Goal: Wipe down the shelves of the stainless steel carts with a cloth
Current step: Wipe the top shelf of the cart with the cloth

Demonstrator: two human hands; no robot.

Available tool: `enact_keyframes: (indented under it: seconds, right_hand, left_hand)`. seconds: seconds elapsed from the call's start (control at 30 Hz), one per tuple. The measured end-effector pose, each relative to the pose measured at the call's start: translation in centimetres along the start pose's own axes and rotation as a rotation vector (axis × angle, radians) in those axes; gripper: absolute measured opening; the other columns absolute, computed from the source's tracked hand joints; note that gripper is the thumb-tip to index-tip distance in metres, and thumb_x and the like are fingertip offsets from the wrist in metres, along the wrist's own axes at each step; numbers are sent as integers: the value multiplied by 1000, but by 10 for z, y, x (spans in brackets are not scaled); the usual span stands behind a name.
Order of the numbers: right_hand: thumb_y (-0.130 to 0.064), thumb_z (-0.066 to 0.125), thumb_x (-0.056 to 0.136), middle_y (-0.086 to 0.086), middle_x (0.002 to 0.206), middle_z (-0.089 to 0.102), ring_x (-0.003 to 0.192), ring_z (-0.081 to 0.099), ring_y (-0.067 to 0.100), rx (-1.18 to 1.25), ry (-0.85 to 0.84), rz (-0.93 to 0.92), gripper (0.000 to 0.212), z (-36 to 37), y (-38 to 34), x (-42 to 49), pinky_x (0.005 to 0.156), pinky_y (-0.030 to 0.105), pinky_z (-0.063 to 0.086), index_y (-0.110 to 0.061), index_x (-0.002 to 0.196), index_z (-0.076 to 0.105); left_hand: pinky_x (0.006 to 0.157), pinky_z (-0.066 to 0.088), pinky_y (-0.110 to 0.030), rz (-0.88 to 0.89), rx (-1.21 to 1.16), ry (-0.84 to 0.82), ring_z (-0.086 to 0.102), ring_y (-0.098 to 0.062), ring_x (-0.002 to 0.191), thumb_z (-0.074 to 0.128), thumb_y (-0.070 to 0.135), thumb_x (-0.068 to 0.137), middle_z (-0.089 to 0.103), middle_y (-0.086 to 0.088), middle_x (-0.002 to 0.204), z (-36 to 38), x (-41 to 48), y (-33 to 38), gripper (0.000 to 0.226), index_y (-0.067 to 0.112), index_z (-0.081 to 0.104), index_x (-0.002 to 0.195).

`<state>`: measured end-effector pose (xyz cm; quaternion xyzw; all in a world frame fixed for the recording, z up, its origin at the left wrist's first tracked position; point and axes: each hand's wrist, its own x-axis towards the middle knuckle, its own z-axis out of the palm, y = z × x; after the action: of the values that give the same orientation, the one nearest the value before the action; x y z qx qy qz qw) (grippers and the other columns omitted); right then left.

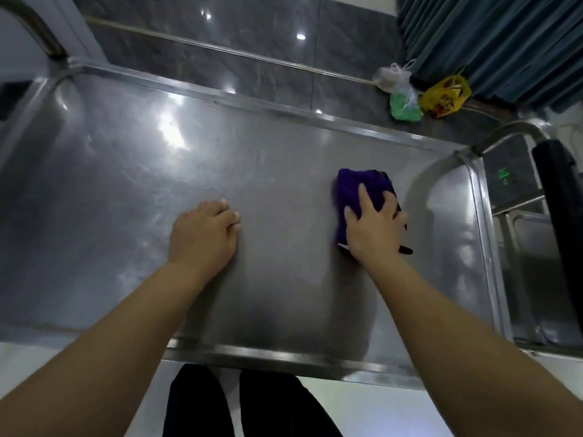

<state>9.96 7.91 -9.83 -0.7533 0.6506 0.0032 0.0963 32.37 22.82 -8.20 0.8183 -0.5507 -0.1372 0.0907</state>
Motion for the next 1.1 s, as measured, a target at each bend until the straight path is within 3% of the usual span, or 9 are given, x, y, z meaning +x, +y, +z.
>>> enact_keyframes:
  seconds: [0.07,0.27,0.5,0.63,0.73,0.8,0.9,1.0,1.1]
  right_hand:
    - [-49,33,96,11,154,9,127,24,40,-28,-18,65,57,5,-26,2,106,48,21,-36,148,15]
    - [-47,46,93,8,151,31,110,43,36,-32,-2,-700,51,6,-25,1,96,43,34,-39,142,36]
    - [-49,34,95,6,153,14,123,26,42,1,-15,123,56,-11,-11,66,104,48,25,-37,147,18]
    - [-48,43,92,5,149,26,112,34,38,-25,28,-306,54,1,-52,29,96,43,29,-38,144,29]
    - [-50,44,92,3,148,32,107,38,33,-25,-24,-694,51,5,-45,30,94,40,33,-42,142,34]
    - [-51,41,93,2,150,28,113,39,32,-48,-12,-629,51,3,-32,55,99,40,33,-43,142,31]
    - [-50,40,94,5,151,21,122,32,37,-3,2,-170,53,-5,-23,98,103,45,28,-40,144,27]
    - [-47,39,94,10,149,19,120,29,42,9,37,151,55,-6,-47,117,101,48,27,-35,145,23]
    - [-46,42,93,9,148,22,117,30,40,-41,53,-111,55,2,-85,107,97,46,28,-36,145,26]
  left_hand:
    - [81,46,-41,-25,4,28,56,-33,95,54,27,89,61,-9,111,1,3,6,23,11,67,100]
    - [79,47,-41,-77,69,41,54,-32,89,50,33,91,59,-10,105,7,7,11,37,17,55,124]
    - [75,48,-41,-129,127,0,52,-36,91,48,38,91,57,-8,108,5,18,17,33,19,62,115]
    - [71,48,-40,-167,88,52,54,-36,90,51,36,89,59,-9,106,-10,39,20,27,18,67,102]
    - [84,47,-43,-105,24,45,52,-33,107,53,35,89,55,-11,124,-16,66,17,36,17,59,120]
    - [98,40,-45,-71,-21,54,44,-32,123,53,35,90,48,-12,136,-16,89,15,43,17,52,130]
    - [108,29,-46,-51,-55,-1,29,-30,136,48,37,93,38,-8,146,-14,120,11,45,21,46,135]
    - [97,39,-46,-23,-9,-65,44,-26,115,47,39,92,51,-2,124,-9,135,8,35,20,56,120]
    - [90,41,-47,-39,1,-27,47,-25,102,48,40,91,53,0,109,-6,135,7,29,18,61,106]
